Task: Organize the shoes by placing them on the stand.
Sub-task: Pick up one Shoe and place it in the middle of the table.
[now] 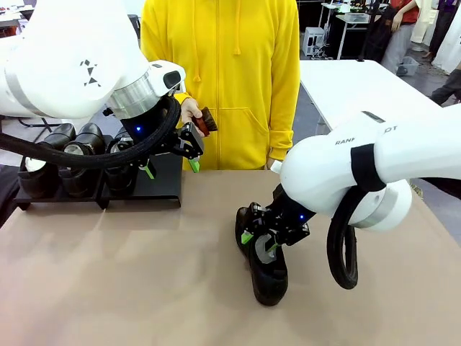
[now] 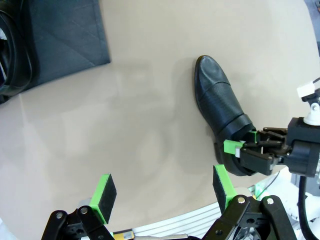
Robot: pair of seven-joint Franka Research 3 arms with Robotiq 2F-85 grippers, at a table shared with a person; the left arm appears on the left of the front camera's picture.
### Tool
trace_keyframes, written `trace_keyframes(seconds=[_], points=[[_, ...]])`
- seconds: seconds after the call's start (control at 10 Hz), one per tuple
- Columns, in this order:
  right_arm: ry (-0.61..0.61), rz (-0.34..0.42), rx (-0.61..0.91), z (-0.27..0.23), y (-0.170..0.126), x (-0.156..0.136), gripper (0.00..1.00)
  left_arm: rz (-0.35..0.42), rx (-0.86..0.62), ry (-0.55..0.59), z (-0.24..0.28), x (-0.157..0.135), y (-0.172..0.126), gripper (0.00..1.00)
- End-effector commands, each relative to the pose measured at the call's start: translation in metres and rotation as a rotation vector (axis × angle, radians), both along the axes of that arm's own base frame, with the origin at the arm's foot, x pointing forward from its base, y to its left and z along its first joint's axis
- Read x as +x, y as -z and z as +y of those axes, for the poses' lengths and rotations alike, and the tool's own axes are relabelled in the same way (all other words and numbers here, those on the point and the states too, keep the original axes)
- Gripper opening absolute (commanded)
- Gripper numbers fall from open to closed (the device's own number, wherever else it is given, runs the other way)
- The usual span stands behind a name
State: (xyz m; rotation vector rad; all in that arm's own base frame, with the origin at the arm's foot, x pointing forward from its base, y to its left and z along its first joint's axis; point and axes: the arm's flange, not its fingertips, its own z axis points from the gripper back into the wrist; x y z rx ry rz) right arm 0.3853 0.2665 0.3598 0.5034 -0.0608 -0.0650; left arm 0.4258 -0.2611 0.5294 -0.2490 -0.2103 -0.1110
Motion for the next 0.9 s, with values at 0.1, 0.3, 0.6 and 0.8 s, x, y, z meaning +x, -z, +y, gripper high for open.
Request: trace_keyframes(seconds=[0.1, 0.3, 0.6, 0.8], points=[[-0.033, 0.076, 0.106, -0.028, -0.028, -0.007, 1.0, -0.002, -0.023, -0.007, 0.002, -0.001, 0.001, 1.0], [-0.003, 0.042, 0.049, -0.009, -0.019, -0.003, 1.0, -0.002, -0.023, -0.007, 0.002, -0.001, 0.001, 1.0], [-0.003, 0.042, 0.049, -0.009, -0.019, -0.003, 1.0, -0.002, -0.023, -0.007, 0.002, -0.001, 0.001, 1.0], [-0.003, 0.042, 0.049, -0.009, -0.019, -0.003, 1.0, -0.002, -0.023, -0.007, 0.002, -0.001, 0.001, 1.0]])
